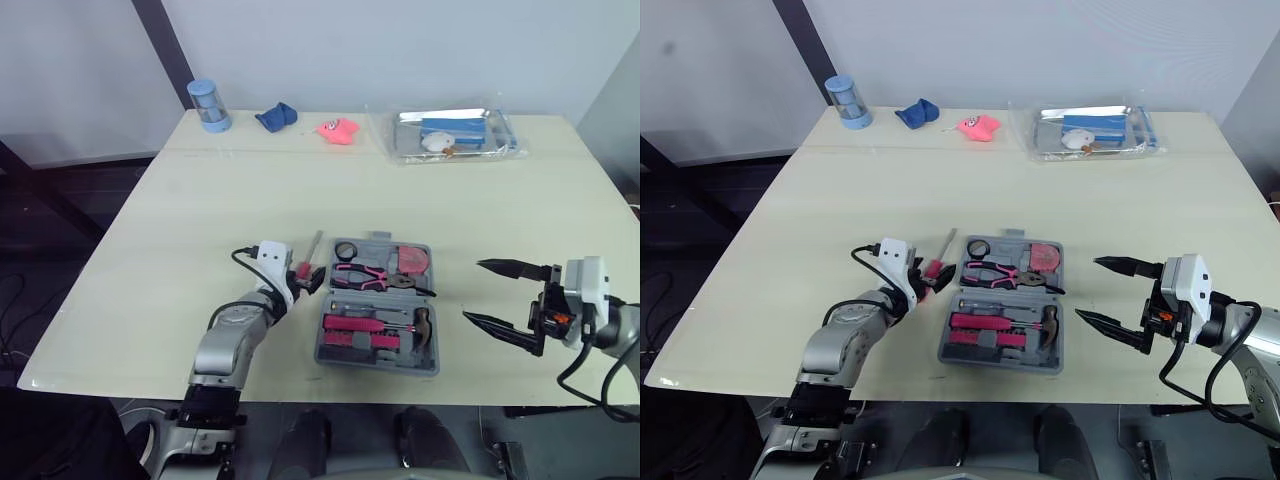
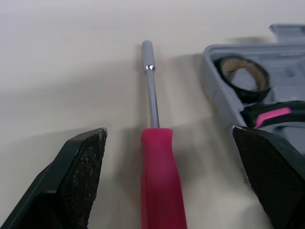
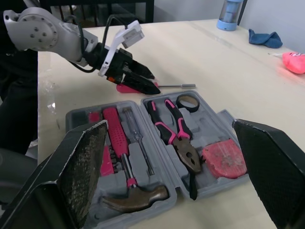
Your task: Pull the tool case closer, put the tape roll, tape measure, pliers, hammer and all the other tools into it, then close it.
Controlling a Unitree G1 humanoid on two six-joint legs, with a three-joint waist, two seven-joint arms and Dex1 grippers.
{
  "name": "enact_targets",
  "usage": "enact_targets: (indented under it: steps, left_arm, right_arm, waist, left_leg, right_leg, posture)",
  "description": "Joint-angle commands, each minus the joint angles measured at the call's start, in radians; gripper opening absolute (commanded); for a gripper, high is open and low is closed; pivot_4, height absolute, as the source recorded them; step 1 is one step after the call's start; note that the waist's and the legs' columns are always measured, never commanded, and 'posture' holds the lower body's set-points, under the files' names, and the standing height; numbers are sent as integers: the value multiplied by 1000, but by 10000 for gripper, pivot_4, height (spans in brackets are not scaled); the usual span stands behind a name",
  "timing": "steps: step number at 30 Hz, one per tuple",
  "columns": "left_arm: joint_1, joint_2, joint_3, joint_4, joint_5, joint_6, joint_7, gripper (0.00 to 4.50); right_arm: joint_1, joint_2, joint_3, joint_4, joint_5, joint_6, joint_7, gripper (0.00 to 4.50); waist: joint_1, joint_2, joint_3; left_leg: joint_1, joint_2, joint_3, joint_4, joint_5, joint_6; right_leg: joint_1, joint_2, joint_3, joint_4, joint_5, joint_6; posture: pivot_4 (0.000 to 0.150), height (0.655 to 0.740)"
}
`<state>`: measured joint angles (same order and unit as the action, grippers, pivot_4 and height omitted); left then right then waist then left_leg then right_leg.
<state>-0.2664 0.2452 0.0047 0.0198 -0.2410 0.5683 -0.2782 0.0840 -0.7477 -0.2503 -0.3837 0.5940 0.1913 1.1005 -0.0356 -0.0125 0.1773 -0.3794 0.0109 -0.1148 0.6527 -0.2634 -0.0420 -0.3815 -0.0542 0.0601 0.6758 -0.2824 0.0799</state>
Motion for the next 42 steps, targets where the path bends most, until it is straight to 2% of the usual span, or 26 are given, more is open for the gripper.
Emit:
enact_targets:
  steps: [1,9,13,16,18,19,34,42]
  left_arm:
    - [-8,-6,3,-10,15,12,18,45000]
    - [-37,-19,10,26,19,10,16,45000]
    - [-41,-24,13,30,24,10,20,32472]
    - [-36,-31,23,27,22,18,30,17499]
    - [-33,-30,26,24,23,20,31,5519]
    - [-32,-31,28,23,25,21,31,4508]
    - [-6,-13,49,-64,16,36,29,4507]
    - [104,132,127,-267,-59,68,-89,4506]
  right_arm:
    - [1,-10,-18,-39,13,-9,3,43950]
    - [-3,-17,-10,-48,15,0,13,43950]
    - [-5,-16,-8,-40,7,-8,13,45000]
    - [-2,-14,-7,-41,1,-12,13,45000]
    - [0,-13,-9,-40,-1,-14,15,45000]
    - [0,-13,-10,-39,-2,-15,16,45000]
    - [-11,-12,-5,-23,0,-18,42,45000]
    - [-29,4,17,-22,10,-15,50,45000]
  waist:
    - [0,0,0]
    - [2,0,0]
    - [1,0,0]
    - [2,0,0]
    - [2,0,0]
    - [2,0,0]
    - [-3,0,0]
    - [-2,0,1]
  left_leg:
    - [0,0,0,0,0,0]
    - [0,0,0,0,0,0]
    - [0,0,0,0,0,0]
    - [0,0,0,0,0,0]
    - [0,0,0,0,0,0]
    - [0,0,0,0,0,0]
    - [0,0,0,0,0,0]
    - [0,0,-2,-1,0,0]
  right_leg:
    - [0,0,0,0,0,0]
    - [0,0,0,0,0,0]
    - [0,0,0,0,0,0]
    - [0,0,0,0,0,0]
    - [0,0,0,0,0,0]
    - [1,0,0,0,0,0]
    - [1,0,0,0,0,0]
    - [0,0,-2,-1,0,0]
  posture:
    - [1500,7400]
    - [1500,7400]
    - [1500,7400]
    - [1500,7400]
    - [1500,7400]
    - [1500,7400]
    - [1500,7400]
    - [1500,7400]
